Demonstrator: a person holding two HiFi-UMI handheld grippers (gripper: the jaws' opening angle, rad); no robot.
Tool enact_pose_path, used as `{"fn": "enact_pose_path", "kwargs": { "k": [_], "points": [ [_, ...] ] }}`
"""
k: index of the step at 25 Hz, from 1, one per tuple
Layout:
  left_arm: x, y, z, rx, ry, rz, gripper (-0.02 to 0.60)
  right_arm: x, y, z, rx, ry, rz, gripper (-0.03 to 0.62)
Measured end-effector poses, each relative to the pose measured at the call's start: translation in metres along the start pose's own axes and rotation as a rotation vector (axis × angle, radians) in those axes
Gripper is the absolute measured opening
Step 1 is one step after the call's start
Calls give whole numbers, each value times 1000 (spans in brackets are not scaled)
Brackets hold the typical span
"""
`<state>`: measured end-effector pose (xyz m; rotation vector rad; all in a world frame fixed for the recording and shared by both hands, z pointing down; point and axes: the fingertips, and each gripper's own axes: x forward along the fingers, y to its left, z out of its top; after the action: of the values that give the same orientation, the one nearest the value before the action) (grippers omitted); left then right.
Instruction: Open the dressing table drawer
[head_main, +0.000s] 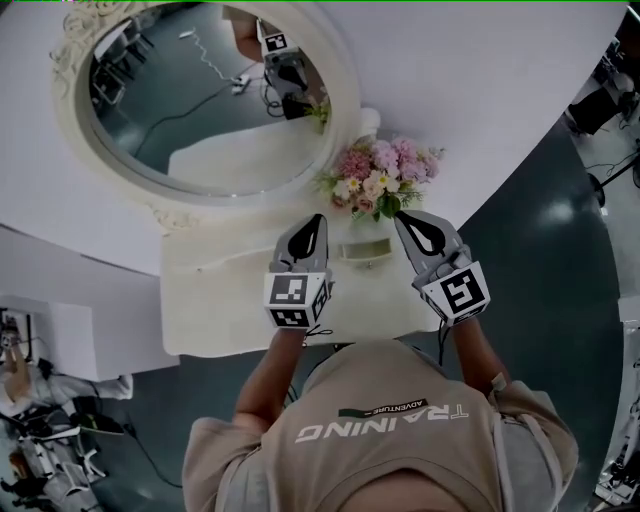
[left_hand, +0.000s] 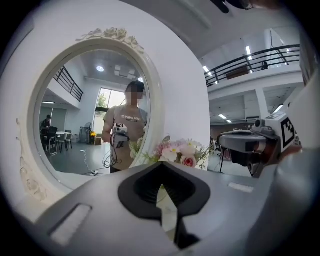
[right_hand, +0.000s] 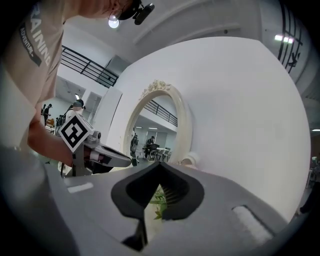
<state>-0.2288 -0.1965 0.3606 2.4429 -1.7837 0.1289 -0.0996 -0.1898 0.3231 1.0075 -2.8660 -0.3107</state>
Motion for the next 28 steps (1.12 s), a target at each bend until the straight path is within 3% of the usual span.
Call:
{"fn": "enact_pose_path", "kwargs": {
  "k": [6,12,23,28],
  "points": [
    [-2,9,41,60,-79,16,17,1,-18,31,94,-70,3,2],
    [-7,9,64,111,-123,30,18,-3,-32,46,83,-83,-28,2],
    [-7,1,48,85,-96,24,18,-5,-27,36,5,-27,-49,2],
    [-8,2,45,82,-79,28,18,-6,-30,31,59,-21,-58,2]
  ]
}}
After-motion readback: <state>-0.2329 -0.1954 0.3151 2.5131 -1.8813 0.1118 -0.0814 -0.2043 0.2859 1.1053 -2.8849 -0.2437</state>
